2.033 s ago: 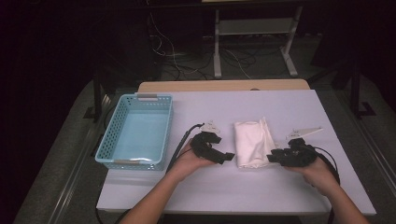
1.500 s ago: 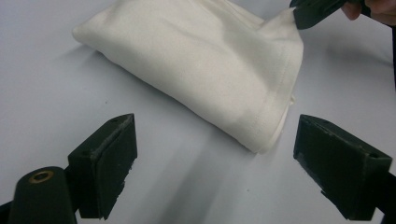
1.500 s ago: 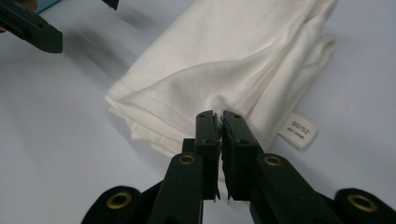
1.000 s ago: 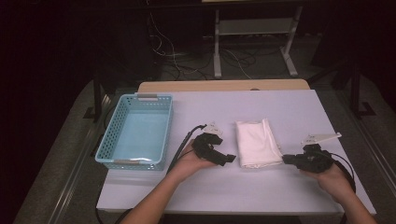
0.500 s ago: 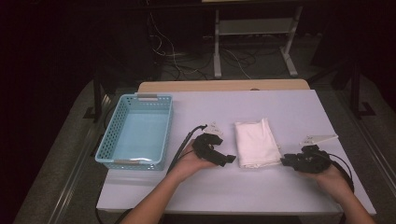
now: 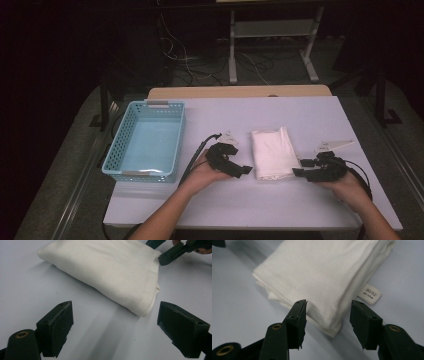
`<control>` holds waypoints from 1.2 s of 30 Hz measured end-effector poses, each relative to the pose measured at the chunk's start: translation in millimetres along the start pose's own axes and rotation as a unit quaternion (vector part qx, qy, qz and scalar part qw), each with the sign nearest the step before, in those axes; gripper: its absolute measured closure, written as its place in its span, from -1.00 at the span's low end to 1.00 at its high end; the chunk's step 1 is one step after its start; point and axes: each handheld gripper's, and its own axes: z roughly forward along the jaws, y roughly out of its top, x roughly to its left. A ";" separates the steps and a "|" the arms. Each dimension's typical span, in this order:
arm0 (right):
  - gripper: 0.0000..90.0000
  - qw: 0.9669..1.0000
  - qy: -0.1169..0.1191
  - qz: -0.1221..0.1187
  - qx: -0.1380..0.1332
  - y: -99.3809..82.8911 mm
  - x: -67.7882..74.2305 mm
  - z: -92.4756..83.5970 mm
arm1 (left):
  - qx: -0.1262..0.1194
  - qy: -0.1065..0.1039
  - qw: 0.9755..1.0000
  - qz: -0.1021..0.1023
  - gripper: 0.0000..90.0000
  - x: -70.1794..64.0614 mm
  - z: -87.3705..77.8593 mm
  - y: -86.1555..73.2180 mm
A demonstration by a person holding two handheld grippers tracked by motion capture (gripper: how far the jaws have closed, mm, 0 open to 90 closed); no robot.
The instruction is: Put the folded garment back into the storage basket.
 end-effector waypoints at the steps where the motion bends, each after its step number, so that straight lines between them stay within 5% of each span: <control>1: 0.04 1.000 0.000 -0.001 0.001 -0.3 -1.0 1.5 | -0.001 0.001 1.000 0.000 -0.71 0.2 -0.1 -0.1; 11: 0.18 1.000 0.013 -0.011 0.010 -8.6 -4.1 10.3 | -0.005 0.006 1.000 0.002 -0.71 1.7 -0.7 -0.3; 14: 0.32 0.999 0.009 -0.030 0.007 -9.1 1.0 12.4 | -0.004 0.006 1.000 0.002 -0.71 2.3 -0.2 -0.5; 24: 0.77 0.999 0.020 -0.038 0.001 -10.4 2.1 15.4 | 0.005 0.006 1.000 0.001 -0.74 2.7 2.6 -1.5; 36: 0.80 0.998 0.015 -0.056 0.005 -9.2 4.7 15.4 | 0.013 0.016 1.000 -0.001 -1.00 9.9 8.5 4.0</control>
